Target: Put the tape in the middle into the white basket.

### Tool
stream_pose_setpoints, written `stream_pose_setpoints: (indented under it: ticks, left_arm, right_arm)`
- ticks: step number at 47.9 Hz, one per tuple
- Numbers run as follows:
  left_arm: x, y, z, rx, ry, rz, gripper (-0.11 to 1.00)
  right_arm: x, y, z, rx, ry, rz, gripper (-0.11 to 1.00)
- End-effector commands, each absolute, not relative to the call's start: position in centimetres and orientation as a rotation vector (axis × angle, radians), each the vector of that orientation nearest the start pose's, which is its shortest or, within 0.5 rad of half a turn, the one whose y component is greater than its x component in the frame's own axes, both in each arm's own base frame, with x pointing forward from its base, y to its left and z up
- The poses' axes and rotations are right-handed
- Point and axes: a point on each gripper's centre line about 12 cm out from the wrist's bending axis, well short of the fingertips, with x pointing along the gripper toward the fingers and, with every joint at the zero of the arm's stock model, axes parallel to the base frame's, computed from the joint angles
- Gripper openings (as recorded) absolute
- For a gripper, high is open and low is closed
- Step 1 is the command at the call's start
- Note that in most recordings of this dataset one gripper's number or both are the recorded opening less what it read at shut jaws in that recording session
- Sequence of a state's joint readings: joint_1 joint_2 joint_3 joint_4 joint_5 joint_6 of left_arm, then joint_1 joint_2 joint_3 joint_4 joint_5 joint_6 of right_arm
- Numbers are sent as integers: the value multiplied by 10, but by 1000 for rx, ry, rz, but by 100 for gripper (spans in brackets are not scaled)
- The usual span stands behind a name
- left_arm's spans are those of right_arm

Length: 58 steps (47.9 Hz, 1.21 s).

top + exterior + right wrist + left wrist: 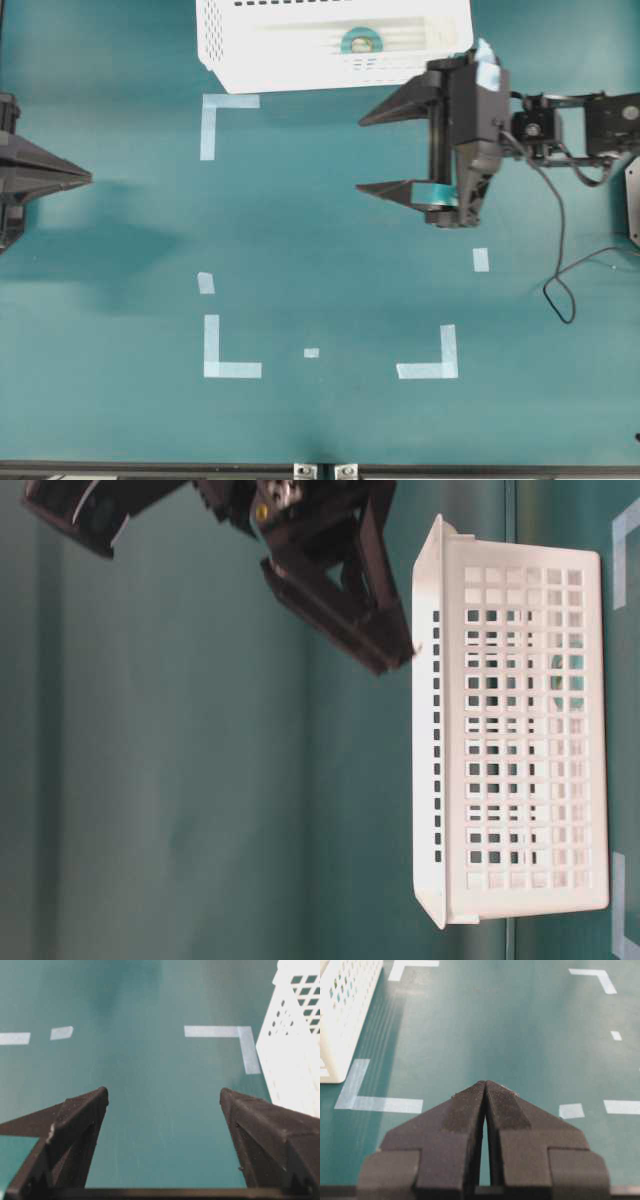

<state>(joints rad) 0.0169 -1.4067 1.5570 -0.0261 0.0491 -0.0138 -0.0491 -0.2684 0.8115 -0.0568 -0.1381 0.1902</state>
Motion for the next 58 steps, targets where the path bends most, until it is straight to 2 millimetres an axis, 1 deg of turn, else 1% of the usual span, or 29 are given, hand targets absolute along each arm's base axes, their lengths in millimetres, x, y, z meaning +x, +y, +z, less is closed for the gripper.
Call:
stream_pose_setpoints:
  ticks: [1, 7, 15, 28, 35, 58]
  left_arm:
    - [128, 4, 171, -41, 188, 32, -11]
    - [128, 5, 171, -44, 189, 42, -11]
    - [127, 5, 171, -44, 188, 44, -11]
    - [127, 5, 171, -44, 188, 44, -11]
    - [127, 5, 171, -44, 188, 46, -11]
    - [127, 5, 171, -44, 188, 46, -11]
  right_arm:
    - [335, -14, 245, 139, 352, -60, 94]
    - [317, -14, 247, 139, 338, -59, 94]
    - [296, -13, 244, 139, 332, -59, 94]
    - [271, -11, 234, 139, 336, -59, 94]
    - [257, -11, 233, 139, 310, -57, 94]
    - [182, -8, 216, 139, 220, -53, 94]
